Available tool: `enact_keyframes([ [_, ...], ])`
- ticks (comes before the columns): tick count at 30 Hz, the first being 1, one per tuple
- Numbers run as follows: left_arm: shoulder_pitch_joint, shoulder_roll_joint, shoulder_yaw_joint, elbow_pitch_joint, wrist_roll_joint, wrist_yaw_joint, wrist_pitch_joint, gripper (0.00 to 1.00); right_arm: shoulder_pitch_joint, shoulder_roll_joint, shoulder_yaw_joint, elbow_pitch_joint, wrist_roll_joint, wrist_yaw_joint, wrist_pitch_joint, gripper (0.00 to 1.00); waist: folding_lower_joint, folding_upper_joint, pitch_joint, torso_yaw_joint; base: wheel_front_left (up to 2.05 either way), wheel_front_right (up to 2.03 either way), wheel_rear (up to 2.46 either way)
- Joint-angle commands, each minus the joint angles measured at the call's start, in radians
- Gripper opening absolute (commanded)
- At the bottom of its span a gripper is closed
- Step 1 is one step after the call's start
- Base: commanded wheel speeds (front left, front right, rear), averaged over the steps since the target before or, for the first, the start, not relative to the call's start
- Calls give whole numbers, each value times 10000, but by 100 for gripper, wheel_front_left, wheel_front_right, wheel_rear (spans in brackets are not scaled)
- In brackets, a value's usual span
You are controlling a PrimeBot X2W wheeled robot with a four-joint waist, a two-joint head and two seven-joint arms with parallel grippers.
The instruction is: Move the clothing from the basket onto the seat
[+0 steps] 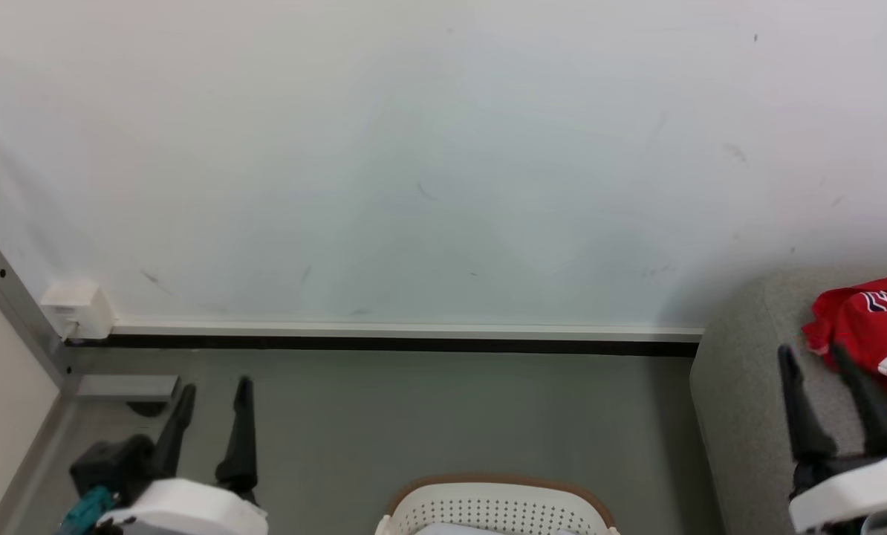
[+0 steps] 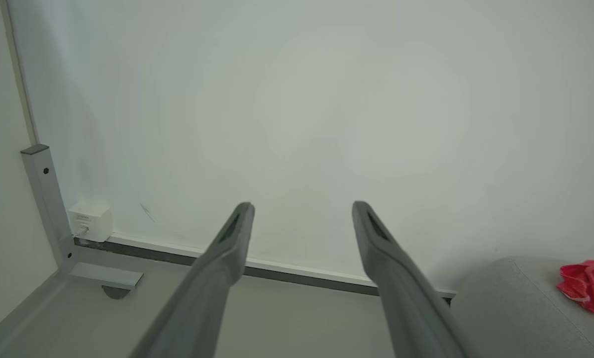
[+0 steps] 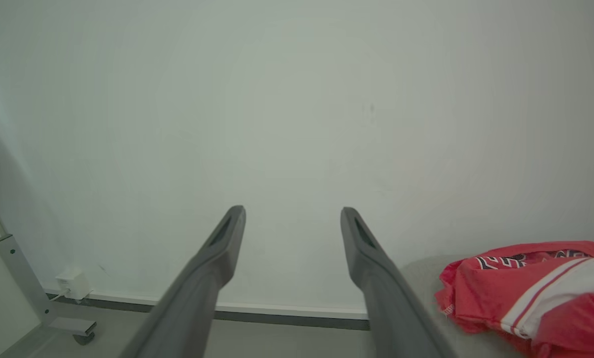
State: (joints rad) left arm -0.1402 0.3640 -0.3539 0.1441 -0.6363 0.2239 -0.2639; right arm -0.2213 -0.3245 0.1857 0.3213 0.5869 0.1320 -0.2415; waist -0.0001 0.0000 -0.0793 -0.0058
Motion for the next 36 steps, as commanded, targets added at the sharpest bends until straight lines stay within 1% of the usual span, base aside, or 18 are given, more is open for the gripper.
enact_keyframes([
  [1,349,-160,256,-82,250,-63,-4,100,380,182,-106,-42,-266,-27,-144,100,1,0,6,25,0,0,0],
  [4,808,-544,766,-155,691,-256,-4,100,866,686,-106,-186,-596,-27,-236,100,1,0,45,22,0,0,0],
  [8,1224,-1079,1382,-260,1567,-613,-5,100,1309,1065,-240,-459,-1051,-27,-239,100,1,0,127,-23,0,0,0],
  [10,1385,-1340,1545,-181,1970,-801,-5,100,1484,1176,-145,-485,-1259,-27,-235,100,1,0,149,-61,0,0,0],
  [13,1497,-1671,1856,-23,2437,-1079,-5,100,1601,1203,-97,-539,-1480,-27,-237,100,1,0,171,-137,0,0,0],
  [14,1497,-1671,1856,-23,2437,-1079,-5,100,1601,1203,-97,-539,-1480,-27,-237,100,1,0,171,-137,0,0,0],
  [17,1584,-1975,2130,155,2726,-1350,-6,100,1708,1266,-55,-524,-1569,-27,-238,100,1,0,194,-217,0,0,0],
  [24,1592,-2447,2757,475,3281,-1872,-6,100,1622,1378,109,-432,-1668,-27,-240,100,1,0,259,-380,0,0,0],
  [31,1501,-2734,3160,711,3660,-2220,-6,100,1452,1418,171,-388,-1664,-27,-240,100,1,0,284,-475,0,0,0],
  [36,1435,-2854,3401,869,3865,-2335,-6,100,1430,1442,207,-401,-1629,-27,-241,100,1,0,289,-502,0,0,0],
])
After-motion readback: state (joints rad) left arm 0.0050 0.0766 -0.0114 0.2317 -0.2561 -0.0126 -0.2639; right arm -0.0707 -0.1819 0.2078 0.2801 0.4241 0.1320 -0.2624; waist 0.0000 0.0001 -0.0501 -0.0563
